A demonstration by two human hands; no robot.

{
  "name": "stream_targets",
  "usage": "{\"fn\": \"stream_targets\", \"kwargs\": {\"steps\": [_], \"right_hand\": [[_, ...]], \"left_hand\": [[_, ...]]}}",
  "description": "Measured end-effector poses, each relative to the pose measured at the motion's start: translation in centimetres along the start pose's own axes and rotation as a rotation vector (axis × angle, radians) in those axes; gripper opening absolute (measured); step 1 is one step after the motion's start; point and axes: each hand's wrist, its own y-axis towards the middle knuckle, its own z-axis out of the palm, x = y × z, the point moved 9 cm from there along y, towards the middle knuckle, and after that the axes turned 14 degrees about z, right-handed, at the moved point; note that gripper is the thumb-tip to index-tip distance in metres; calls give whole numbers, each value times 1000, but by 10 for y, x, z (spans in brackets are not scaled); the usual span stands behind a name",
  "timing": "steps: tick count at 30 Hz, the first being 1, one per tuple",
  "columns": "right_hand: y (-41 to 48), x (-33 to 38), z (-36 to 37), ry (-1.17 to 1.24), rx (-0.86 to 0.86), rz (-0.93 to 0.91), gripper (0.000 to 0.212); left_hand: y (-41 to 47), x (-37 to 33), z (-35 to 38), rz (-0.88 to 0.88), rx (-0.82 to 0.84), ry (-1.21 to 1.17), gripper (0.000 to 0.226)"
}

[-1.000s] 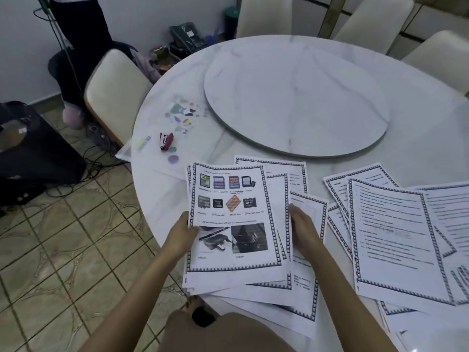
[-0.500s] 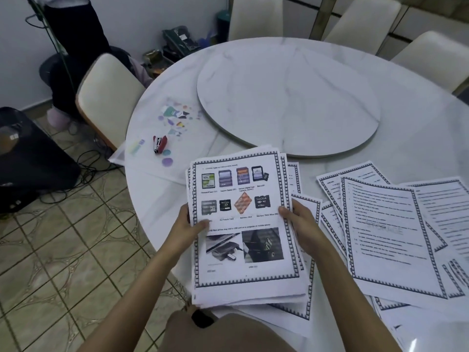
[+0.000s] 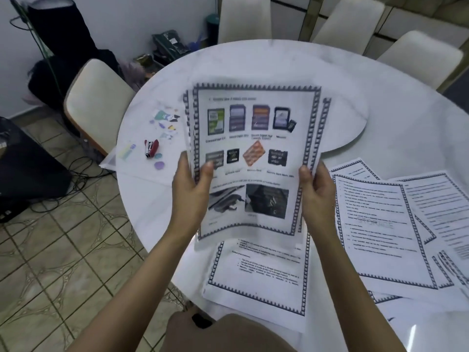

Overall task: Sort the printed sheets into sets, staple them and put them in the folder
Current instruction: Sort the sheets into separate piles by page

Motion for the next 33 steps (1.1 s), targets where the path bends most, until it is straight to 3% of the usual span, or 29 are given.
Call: {"fn": "stream_targets", "kwargs": {"steps": [5, 13, 20, 24, 28, 33], "right_hand": [[-17, 8, -7, 162, -47, -75, 34], [-39, -83, 18, 24, 66, 217, 23], [-24, -87, 27, -90, 110, 233, 18], [-16, -120, 30, -266, 162, 404, 19], [-17, -135, -14, -583, -99, 397, 27], [-27, -159, -47, -994, -201, 554, 67]], "left_hand": [[-6, -27, -3, 162, -84, -76, 34], [-60, 69, 2, -131, 134, 223, 36], [-48, 71, -14, -82, 147, 363, 18], [-52, 90, -39, -156, 138, 445, 10], [-71, 129, -71, -343, 160, 528, 23], [-85, 158, -107, -451, 128, 535, 28]]}}
